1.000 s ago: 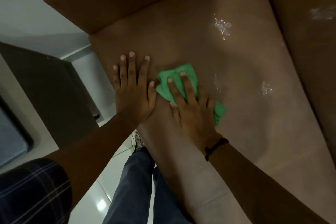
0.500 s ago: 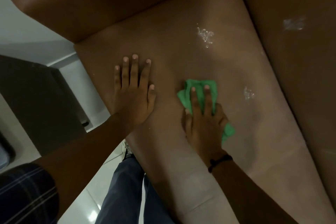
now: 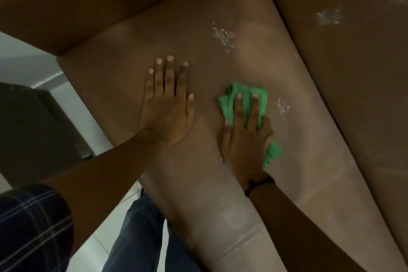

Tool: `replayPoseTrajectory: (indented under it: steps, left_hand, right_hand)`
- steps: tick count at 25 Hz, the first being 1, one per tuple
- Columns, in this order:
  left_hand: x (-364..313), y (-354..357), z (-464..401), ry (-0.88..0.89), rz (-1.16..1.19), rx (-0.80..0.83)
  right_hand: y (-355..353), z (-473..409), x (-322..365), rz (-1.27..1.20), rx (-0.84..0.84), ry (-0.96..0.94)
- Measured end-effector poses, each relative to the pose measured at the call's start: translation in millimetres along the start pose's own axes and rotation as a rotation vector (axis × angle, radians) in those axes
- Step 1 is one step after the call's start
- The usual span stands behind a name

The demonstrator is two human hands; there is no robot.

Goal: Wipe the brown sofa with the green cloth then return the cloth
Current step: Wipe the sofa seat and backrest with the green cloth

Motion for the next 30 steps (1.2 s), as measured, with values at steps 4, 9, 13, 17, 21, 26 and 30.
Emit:
replayPoseTrajectory:
  steps: [4,9,13,17,21,26,30]
  left_hand:
    - [3.5,4.4,1.9,0.000,-0.017,-0.023]
    - [1.2,1.3,1.5,-0.001,0.023,-0.015]
    - [5.5,10.4,1.4,0.008,-0.022,-0.050]
    - [2.7,4.5,-0.9,0.013,-0.005,-0.055]
    - [6.8,6.8,-0.6,0.025,-0.008,-0.060]
    - [7.2,13.1,0.5,0.024,0.026,-0.067]
    - [3.6,-2.9,-2.7,0.005,0.069,-0.030]
  right_hand:
    - [22.7,91.9,-7.6,0.099,0.046,-0.321]
    - [8.3,103.0,-53.5,0.057,0.135,-0.107]
    - [18.1,72.0,4.6,0.013,0.096,-0.167]
    - [9.8,115.4,-48.1,0.079,0.102,-0.231]
    - [-12.5,30.6,-68.0,-0.003,-0.012,0.285]
    - [-13.1,-53.7,-45.8,0.054,-0.144,0.079]
    - [-31.2,-25.5,-91.4,0.098,-0.007,0.070]
Point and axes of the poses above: each hand's wrist, its own z-axis away from the middle knuckle, its own y-axis out of the palm, x = y × z, the point moved 1 cm from there along -z, towards the middle knuckle, and after that the axes turned 12 degrees about y, right-handed, at the moved point
